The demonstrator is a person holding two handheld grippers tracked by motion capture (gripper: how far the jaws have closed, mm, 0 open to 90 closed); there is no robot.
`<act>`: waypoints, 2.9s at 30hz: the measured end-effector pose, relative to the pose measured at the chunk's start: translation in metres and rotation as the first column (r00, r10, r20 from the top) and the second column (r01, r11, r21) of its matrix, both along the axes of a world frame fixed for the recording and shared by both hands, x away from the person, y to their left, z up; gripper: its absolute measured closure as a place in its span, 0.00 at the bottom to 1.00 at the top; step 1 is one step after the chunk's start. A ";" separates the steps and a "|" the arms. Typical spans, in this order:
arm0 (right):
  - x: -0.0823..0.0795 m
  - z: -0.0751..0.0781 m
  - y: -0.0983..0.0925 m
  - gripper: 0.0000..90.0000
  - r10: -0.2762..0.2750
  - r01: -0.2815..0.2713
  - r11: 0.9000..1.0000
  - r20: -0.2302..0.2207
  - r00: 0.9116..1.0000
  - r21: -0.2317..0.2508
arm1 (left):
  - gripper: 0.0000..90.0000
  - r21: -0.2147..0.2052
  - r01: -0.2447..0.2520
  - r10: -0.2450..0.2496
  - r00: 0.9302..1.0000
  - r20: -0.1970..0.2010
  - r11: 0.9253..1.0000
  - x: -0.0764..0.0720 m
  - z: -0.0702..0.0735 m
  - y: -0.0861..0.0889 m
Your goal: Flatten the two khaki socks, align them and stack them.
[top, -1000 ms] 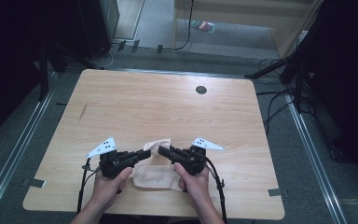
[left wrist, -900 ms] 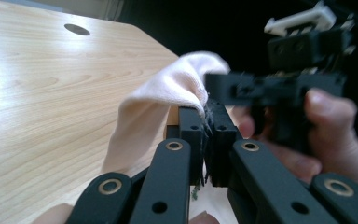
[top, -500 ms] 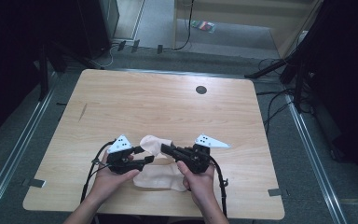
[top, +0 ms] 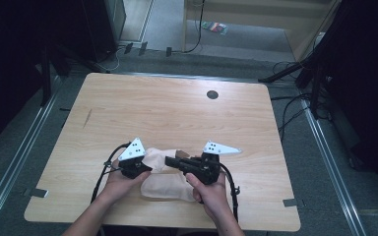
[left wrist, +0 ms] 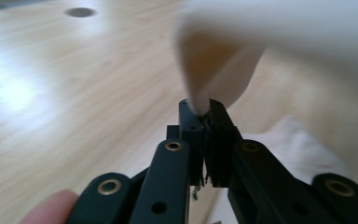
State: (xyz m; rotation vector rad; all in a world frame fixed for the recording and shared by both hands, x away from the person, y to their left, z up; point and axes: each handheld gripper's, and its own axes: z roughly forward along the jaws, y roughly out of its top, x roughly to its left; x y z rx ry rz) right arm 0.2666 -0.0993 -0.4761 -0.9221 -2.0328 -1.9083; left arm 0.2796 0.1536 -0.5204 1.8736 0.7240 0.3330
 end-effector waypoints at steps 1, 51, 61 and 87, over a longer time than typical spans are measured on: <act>0.001 0.000 -0.001 0.98 0.007 -0.007 1.000 -0.007 1.000 -0.006 | 0.99 0.005 -0.026 0.026 1.000 0.014 1.000 0.000 0.001 0.004; 0.049 -0.053 0.044 0.65 -0.229 0.204 0.693 0.057 0.972 -0.691 | 0.61 0.163 -0.508 0.509 0.860 0.041 0.846 0.026 -0.009 0.069; 0.048 -0.057 0.048 0.85 -0.206 0.197 0.656 0.078 0.975 -0.728 | 0.92 0.296 -0.444 0.487 0.869 -0.087 0.845 0.060 -0.024 0.057; 0.063 -0.044 -0.025 0.66 -0.419 0.396 0.668 0.121 0.900 -0.630 | 0.63 0.114 -0.452 0.465 0.869 -0.166 0.885 0.012 -0.018 0.032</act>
